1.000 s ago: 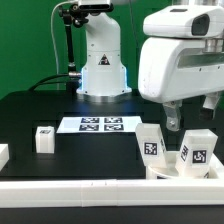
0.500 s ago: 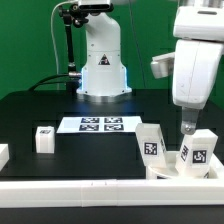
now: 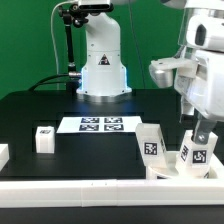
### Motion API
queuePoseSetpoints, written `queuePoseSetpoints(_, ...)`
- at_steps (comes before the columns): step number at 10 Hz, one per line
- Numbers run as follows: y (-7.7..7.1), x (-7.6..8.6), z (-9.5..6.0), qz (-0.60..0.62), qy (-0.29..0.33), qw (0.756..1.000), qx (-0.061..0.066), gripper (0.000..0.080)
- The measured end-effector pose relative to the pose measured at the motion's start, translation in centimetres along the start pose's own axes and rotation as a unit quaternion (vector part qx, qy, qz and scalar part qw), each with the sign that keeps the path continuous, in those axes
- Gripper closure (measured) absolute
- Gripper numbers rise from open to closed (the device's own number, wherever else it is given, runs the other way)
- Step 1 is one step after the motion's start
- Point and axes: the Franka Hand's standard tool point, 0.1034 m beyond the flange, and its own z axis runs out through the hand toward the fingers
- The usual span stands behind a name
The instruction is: Assemble stool
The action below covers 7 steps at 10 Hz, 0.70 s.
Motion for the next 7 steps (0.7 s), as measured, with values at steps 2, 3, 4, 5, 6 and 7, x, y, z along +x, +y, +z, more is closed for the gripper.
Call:
queuePoseSetpoints(2, -0.27, -0.22, 0.83, 0.005, -0.002, 1.0, 0.006, 0.0151)
queuePoseSetpoints(3, -0.31, -0.22, 0.92, 0.008, -0.002, 1.0, 0.007, 0.0163)
queuePoseSetpoints(4, -0.31, -0.26, 0.94, 0.009, -0.002, 1.0, 0.007, 0.0163)
queuePoseSetpoints(5, -0.31, -0.36, 0.97, 0.01, -0.002, 1.0, 0.007, 0.0333)
queuePoseSetpoints(6, -0.3, -0.42, 0.97, 0.011, -0.002, 1.0, 0.007, 0.0466)
queuePoseSetpoints(7, -0.3, -0.46, 0.98, 0.011, -0.002, 1.0, 0.007, 0.0466)
